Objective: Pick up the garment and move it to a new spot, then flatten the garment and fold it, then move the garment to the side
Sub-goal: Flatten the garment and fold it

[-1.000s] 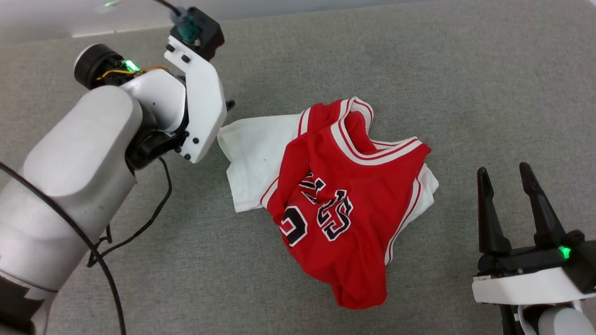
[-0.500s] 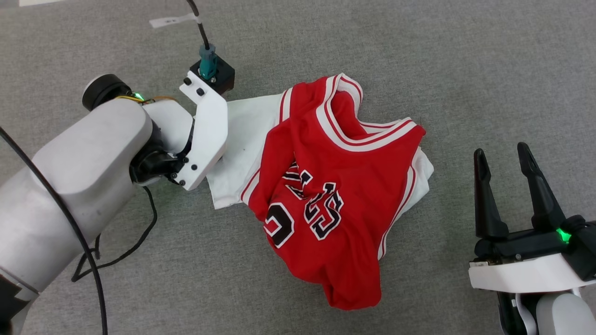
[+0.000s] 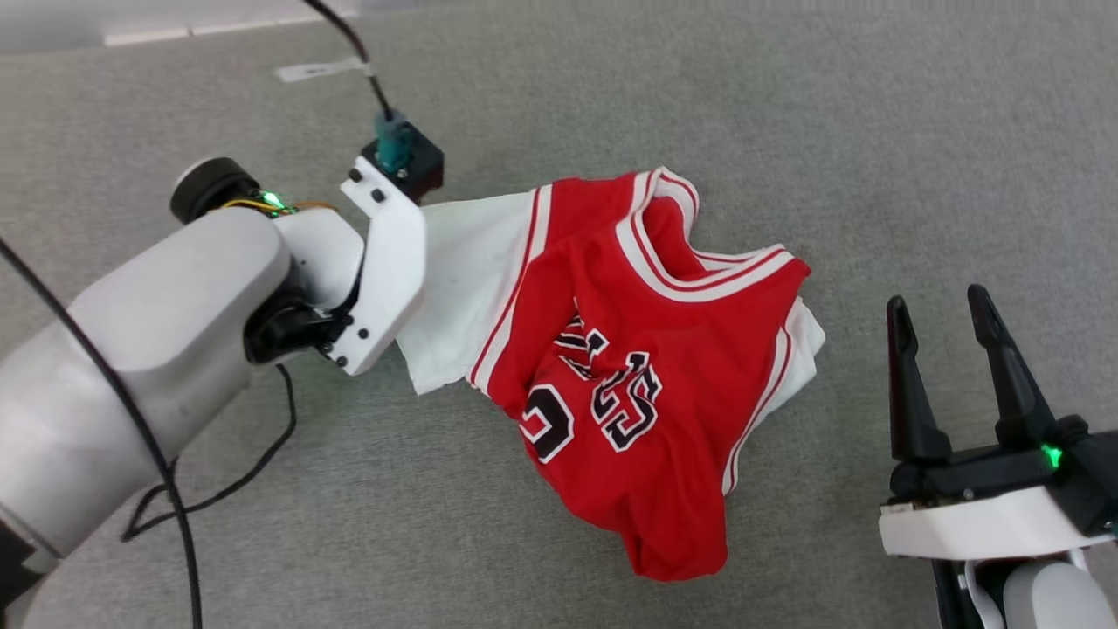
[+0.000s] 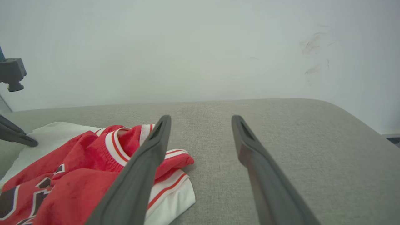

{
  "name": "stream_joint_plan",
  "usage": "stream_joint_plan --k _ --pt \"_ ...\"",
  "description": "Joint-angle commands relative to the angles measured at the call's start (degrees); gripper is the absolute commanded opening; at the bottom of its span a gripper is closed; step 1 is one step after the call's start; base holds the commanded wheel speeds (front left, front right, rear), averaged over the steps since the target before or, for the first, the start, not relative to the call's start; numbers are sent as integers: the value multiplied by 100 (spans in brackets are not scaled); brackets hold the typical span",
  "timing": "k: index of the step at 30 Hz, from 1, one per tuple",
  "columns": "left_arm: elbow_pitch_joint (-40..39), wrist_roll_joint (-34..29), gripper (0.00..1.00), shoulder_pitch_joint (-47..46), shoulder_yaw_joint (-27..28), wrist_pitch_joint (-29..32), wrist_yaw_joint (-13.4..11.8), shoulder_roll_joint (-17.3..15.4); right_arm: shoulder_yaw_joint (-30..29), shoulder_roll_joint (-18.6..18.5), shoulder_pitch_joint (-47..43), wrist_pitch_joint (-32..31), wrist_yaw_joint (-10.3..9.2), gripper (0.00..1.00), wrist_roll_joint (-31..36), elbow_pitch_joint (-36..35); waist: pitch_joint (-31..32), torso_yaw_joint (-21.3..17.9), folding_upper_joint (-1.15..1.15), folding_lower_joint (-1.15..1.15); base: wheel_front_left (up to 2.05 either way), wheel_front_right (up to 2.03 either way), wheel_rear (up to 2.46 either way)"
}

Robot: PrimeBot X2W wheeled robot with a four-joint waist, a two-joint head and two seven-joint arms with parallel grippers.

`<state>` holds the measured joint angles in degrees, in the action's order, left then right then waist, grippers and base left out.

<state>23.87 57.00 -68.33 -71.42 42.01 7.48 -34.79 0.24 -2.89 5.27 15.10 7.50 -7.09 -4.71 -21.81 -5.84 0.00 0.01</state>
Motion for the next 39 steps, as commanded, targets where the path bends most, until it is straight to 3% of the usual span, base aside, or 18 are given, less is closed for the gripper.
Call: stream_joint_plan --k 1,11,18,19,25,29,33,39 --pt "16 74 0 117 -16 -175 -15 -159 -18 3 -121 9 -2 100 65 32 281 222 0 -1 0 0 0" --pt "590 462 0 779 -43 -544 -23 -1066 6 3 -338 9 -2 100 148 96 726 510 0 -1 0 0 0" --pt "939 700 3 1292 45 -928 -209 -1107 36 3 -426 9 -2 100 190 154 790 510 0 -1 0 0 0" --pt "952 682 100 1326 92 -1115 -239 -1064 21 3 -430 9 -2 100 201 163 816 513 0 -1 0 0 0" --pt "867 470 100 1410 333 -2300 -424 -916 -53 3 -256 10 -2 100 419 102 1032 571 0 -1 0 0 0" --pt "656 151 100 1528 543 -3464 -779 -898 -160 3 44 9 -2 100 762 -10 1204 613 0 -1 0 0 0" --pt "297 -17 100 1809 771 -4458 -1275 -980 -162 -94 479 9 -2 100 1158 -89 1307 629 0 -1 0 0 0" --pt "-419 -62 100 2587 1172 -5575 -2278 -1096 279 -777 1187 9 -2 100 1176 459 1414 635 0 -1 0 0 0"
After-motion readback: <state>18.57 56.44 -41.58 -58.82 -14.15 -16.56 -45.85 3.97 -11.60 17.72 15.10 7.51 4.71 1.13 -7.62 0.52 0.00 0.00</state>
